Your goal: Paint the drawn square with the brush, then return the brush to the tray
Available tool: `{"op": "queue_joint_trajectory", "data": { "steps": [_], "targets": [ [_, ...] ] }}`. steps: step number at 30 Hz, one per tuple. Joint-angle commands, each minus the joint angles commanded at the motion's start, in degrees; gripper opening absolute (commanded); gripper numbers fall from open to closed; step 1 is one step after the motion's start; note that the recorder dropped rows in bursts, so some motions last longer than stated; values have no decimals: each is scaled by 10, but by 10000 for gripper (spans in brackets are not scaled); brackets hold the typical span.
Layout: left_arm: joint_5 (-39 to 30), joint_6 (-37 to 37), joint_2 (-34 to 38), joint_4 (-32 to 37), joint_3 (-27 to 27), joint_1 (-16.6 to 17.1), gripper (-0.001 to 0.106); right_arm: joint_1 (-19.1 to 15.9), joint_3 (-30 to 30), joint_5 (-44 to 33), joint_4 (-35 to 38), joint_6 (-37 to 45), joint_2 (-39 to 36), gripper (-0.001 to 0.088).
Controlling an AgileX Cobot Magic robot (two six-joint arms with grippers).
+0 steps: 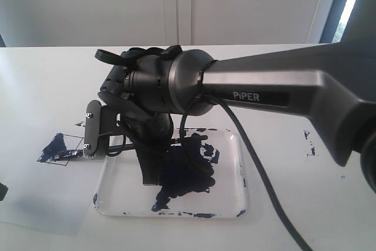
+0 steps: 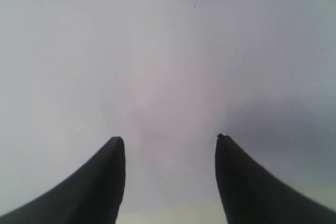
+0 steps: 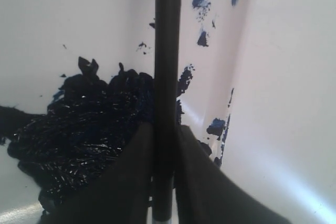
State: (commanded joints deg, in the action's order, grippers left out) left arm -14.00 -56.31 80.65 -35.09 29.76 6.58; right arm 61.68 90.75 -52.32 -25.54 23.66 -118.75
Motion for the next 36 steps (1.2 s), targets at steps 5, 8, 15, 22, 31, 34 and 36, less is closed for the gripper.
{"op": "queue_joint_trajectory", "data": {
  "steps": [5,8,15,22,31,34,36],
  "targets": [
    [18,-4,12,0,0,-26,564,0,0,0,0,0,0,0],
    [20,-4,30,0,0,-26,564,0,0,0,0,0,0,0],
    [30,-4,48,0,0,-26,564,0,0,0,0,0,0,0],
    [30,-4,68,7,0,-26,564,0,0,0,-1,-1,0,0],
    [30,-4,80,13,0,-26,564,0,0,0,-9,-8,0,0],
    [30,-4,80,13,0,-26,564,0,0,0,-18,-14,0,0],
    [30,-4,80,13,0,-26,564,0,0,1,-31,-20,0,0]
  ]
}}
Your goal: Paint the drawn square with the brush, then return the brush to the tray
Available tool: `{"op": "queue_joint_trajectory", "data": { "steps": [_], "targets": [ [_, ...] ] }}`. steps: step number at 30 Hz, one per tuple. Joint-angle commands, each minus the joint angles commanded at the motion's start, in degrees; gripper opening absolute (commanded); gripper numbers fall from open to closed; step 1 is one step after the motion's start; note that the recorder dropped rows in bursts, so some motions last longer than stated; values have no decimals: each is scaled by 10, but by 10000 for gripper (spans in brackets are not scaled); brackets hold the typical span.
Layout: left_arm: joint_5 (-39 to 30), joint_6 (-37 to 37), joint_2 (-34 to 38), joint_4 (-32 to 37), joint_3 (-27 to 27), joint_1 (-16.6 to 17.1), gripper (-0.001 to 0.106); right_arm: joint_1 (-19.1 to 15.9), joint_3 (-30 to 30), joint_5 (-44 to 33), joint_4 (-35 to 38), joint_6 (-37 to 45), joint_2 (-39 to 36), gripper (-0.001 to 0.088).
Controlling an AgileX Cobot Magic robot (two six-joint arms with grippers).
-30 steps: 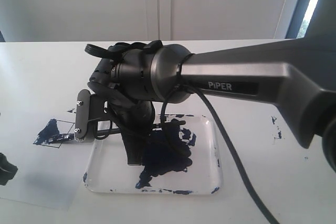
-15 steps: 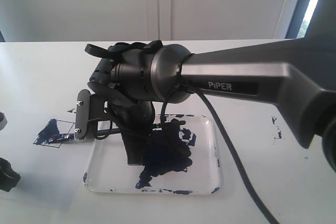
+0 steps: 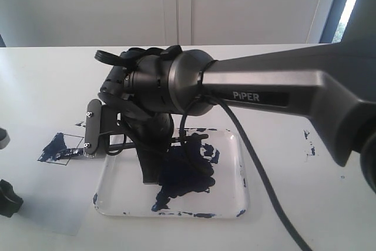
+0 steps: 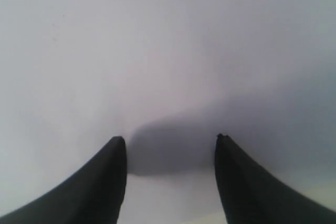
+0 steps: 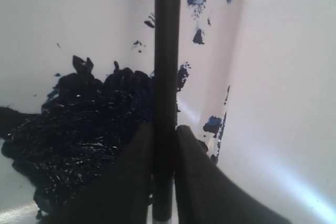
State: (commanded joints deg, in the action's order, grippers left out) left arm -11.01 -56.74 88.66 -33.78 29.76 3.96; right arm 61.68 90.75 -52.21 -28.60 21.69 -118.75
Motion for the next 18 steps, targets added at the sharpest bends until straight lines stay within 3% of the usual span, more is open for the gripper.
{"op": "queue_joint_trajectory", "data": {
  "steps": [10,18],
  "targets": [
    [-5,0,0,0,0,0,564,0,0,11,-73,-58,-4,0],
    [-5,0,0,0,0,0,564,0,0,11,-81,-64,-7,0]
  ]
}}
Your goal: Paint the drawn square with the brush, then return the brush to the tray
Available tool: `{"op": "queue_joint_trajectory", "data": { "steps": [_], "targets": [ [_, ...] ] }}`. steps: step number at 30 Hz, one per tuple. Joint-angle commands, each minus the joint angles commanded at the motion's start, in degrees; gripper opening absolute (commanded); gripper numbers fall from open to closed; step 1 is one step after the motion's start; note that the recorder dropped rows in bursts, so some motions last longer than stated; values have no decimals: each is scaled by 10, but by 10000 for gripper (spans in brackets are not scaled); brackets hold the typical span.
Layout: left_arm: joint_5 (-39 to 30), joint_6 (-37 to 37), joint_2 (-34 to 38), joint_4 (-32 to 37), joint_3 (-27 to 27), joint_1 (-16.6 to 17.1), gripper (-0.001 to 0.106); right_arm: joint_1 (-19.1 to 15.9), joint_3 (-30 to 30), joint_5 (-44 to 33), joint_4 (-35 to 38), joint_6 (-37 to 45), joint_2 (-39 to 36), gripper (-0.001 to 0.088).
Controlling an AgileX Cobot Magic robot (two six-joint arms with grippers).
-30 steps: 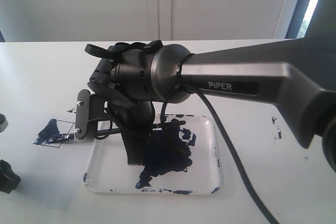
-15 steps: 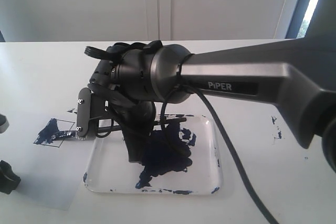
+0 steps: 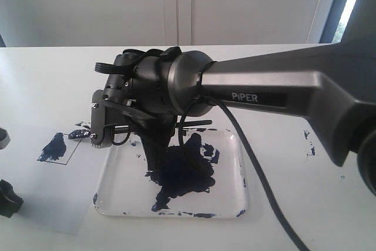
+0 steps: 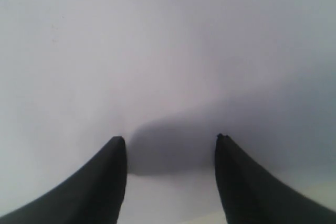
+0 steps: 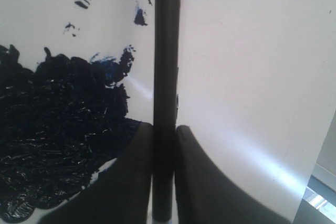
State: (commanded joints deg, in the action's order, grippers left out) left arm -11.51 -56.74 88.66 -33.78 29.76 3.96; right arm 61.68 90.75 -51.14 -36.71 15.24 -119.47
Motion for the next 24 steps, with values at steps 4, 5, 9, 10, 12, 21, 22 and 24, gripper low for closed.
{"op": "queue_joint_trajectory", "data": {
  "steps": [4,5,9,10,12,21,22,24],
  "targets": [
    [0,0,0,0,0,0,564,0,0,-1,0,6,0,0],
    [0,0,0,0,0,0,564,0,0,-6,0,17,-1,0],
    [0,0,0,0,0,0,564,0,0,-6,2,22,0,0],
    [0,0,0,0,0,0,564,0,0,-6,2,24,0,0],
    [0,0,0,0,0,0,564,0,0,-7,2,25,0,0],
    [0,0,0,0,0,0,564,1,0,-16,24,79,0,0],
    [0,0,0,0,0,0,564,1,0,-17,31,85,0,0],
    [0,0,0,0,0,0,564,2,0,-23,37,97,0,0]
  ]
}}
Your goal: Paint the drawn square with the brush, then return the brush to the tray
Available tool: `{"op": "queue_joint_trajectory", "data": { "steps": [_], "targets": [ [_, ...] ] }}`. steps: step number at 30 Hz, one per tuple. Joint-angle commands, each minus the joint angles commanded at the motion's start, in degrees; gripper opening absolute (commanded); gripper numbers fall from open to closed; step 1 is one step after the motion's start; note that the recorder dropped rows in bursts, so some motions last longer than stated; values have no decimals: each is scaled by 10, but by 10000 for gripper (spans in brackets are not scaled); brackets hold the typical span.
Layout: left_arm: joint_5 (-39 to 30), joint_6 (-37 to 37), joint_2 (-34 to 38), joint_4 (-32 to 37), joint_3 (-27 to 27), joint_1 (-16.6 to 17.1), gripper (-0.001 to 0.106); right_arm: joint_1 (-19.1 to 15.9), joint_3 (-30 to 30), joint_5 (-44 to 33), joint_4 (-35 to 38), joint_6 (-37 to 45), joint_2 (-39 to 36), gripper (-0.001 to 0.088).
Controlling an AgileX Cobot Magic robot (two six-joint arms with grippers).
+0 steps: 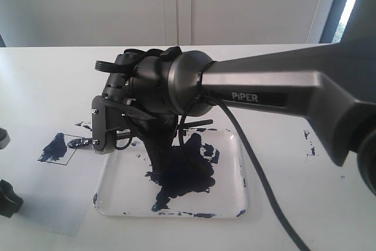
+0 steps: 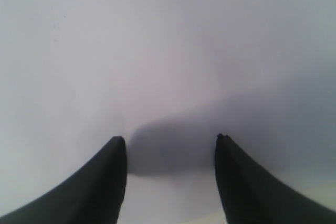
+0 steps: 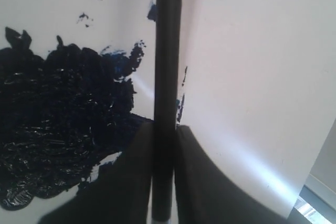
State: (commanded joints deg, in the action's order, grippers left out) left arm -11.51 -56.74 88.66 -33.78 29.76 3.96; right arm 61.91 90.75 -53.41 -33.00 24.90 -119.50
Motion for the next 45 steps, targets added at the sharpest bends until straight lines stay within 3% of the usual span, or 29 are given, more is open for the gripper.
{"op": "queue_joint_trajectory", "data": {
  "steps": [15,21,24,45],
  "targets": [
    [0,0,0,0,0,0,564,23,0,-20,-3,52,7,0],
    [-5,0,0,0,0,0,564,23,0,-11,-105,-68,7,0],
    [-6,0,0,0,0,0,564,21,0,-11,-120,-88,7,0],
    [-2,1,0,0,0,0,564,37,0,-3,-44,-43,20,0]
  ]
}}
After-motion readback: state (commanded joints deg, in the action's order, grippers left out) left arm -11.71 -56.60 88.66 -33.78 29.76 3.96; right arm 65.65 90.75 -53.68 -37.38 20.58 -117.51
